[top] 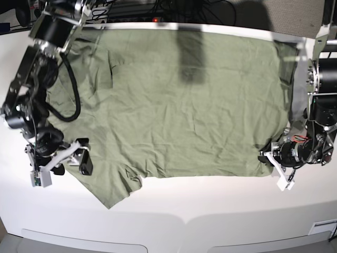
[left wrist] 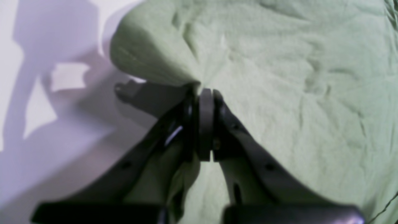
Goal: Fold the T-shirt properly
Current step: 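Close both grippers on the hem corners of the green shirt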
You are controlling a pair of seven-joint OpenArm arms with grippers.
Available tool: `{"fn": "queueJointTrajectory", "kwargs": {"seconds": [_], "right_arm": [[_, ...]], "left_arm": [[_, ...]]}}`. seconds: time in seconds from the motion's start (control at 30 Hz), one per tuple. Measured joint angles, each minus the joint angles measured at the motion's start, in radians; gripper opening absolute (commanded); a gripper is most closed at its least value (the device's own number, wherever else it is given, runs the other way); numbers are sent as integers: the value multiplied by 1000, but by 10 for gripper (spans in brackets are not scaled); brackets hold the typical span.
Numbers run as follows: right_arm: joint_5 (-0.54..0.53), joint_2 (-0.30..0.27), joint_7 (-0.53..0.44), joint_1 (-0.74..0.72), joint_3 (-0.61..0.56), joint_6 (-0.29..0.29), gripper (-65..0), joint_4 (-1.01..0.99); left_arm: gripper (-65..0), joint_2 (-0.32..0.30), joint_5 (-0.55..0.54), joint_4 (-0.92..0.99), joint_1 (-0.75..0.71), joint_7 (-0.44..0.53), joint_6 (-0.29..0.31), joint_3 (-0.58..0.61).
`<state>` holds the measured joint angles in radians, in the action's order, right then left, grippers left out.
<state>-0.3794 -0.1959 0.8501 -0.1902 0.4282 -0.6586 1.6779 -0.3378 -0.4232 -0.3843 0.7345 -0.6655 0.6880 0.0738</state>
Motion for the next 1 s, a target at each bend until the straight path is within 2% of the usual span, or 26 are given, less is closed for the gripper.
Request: {"fn": "queueJointTrajectory", "kwargs": {"seconds": [0.17, 0.27, 0.4, 0.57, 0.73, 1.0], "right_arm": [[66, -85, -3, -173, -23, 45, -170, -329], [97, -144, -14, -271, -43, 42, -170, -517], [171, -211, -75, -381, -102, 46, -170, -747], [275, -264, -144, -505, -202, 149, -170, -1034], [311, -269, -170, -541, -278, 175, -171, -1181], [298, -217, -184, -523, -332, 160, -175, -1212]], "left_arm": [[-650, 1, -1, 0, 0, -5, 1, 0], [-650, 0, -1, 0, 0, -6, 0, 0], [-650, 0, -2, 0, 0, -8, 0, 0], [-650, 0, -1, 0, 0, -8, 0, 0], [-650, 0, 0, 0, 0, -11, 0, 0], [-650, 0, 0, 0, 0, -11, 0, 0]]}}
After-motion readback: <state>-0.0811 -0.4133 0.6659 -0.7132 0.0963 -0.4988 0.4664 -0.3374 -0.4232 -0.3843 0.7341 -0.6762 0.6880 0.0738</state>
